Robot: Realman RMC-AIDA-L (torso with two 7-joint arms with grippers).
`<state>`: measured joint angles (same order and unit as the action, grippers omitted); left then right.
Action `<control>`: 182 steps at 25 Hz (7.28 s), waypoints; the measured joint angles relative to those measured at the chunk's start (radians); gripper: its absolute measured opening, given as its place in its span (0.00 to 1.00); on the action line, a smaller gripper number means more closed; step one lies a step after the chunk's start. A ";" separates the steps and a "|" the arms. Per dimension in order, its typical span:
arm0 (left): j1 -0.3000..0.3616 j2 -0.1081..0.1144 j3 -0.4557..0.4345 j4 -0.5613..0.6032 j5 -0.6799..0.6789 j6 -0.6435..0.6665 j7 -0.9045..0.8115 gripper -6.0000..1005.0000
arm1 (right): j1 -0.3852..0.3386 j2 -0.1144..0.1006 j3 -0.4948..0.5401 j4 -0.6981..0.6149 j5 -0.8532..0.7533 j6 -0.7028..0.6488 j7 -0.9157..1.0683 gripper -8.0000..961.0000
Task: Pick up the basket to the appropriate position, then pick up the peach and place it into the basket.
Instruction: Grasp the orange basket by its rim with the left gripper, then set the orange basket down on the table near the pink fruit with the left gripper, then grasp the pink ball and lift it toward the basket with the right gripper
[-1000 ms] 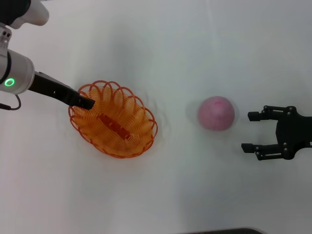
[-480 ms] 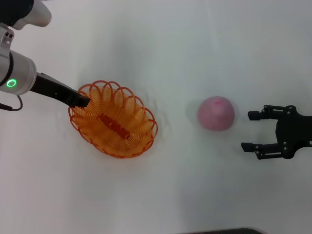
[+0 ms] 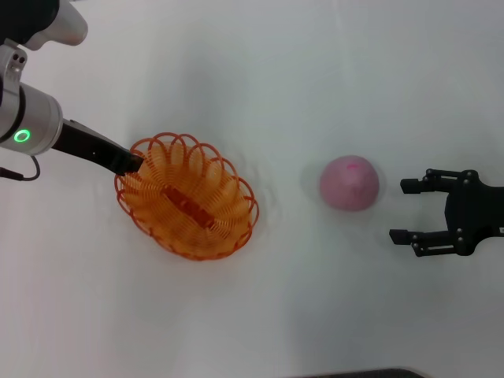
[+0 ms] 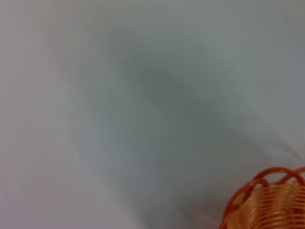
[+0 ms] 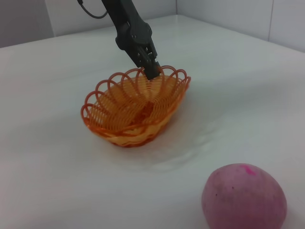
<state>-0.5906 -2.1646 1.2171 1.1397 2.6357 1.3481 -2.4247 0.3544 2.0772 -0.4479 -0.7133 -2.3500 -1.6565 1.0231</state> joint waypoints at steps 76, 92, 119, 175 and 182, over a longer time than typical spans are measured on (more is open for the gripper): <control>0.202 -0.011 -0.252 -0.120 -0.402 0.038 -0.256 0.04 | 0.006 0.004 0.011 0.000 0.008 0.026 0.025 0.90; 0.338 -0.011 -0.106 0.006 -0.480 0.016 -0.277 0.04 | 0.017 0.004 0.022 0.000 0.008 0.028 0.037 0.91; 0.417 -0.011 0.040 0.046 -0.499 -0.107 -0.350 0.05 | 0.015 0.006 0.033 0.000 0.008 0.032 0.037 0.90; 0.366 0.009 -0.386 -0.225 -0.679 0.234 0.086 0.43 | 0.019 0.008 0.032 0.001 0.009 0.040 0.045 0.90; 0.363 0.014 -0.531 -0.237 -0.676 0.258 0.286 0.43 | 0.022 0.008 0.032 0.000 0.011 0.040 0.060 0.90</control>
<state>-0.2281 -2.1502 0.6857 0.9029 1.9596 1.6059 -2.1390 0.3762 2.0847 -0.4156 -0.7131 -2.3395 -1.6167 1.0827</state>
